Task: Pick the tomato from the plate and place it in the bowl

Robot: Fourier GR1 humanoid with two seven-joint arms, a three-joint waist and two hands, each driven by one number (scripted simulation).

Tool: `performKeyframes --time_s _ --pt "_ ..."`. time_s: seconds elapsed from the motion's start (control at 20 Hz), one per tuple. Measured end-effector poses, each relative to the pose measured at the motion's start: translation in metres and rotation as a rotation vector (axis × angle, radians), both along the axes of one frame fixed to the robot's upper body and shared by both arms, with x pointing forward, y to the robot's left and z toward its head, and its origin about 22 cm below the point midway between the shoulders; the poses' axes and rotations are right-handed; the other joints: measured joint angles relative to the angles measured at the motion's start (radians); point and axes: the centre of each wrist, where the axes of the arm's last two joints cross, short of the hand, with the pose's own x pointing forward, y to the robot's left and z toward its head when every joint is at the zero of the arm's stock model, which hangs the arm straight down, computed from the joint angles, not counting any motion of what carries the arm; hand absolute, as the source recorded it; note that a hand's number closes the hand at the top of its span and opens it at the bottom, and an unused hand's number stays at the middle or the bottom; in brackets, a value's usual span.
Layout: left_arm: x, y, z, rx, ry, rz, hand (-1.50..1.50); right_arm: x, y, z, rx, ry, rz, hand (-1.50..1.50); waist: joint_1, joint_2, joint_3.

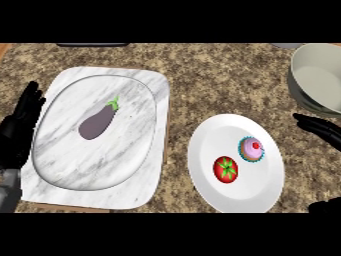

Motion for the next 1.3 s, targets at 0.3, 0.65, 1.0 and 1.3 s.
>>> performKeyframes --time_s 0.3,0.65,1.0,1.3 --pt "0.006 -0.002 0.001 -0.005 0.008 -0.012 0.0 0.022 0.037 0.046 -0.097 0.009 0.018 -1.5 0.012 0.002 -0.001" --pt "0.011 -0.005 0.006 -0.004 0.005 -0.03 0.0 0.044 0.078 0.065 -0.381 0.104 0.076 -1.5 0.027 0.004 -0.001" --pt "0.012 -0.01 0.007 -0.013 0.007 -0.024 0.0 0.064 0.116 0.051 -0.564 0.236 0.152 -1.5 0.022 0.004 -0.001" --pt "0.011 -0.008 0.015 -0.009 -0.001 -0.02 0.0 0.075 0.144 0.03 -0.723 0.34 0.204 -1.5 0.018 0.003 0.0"
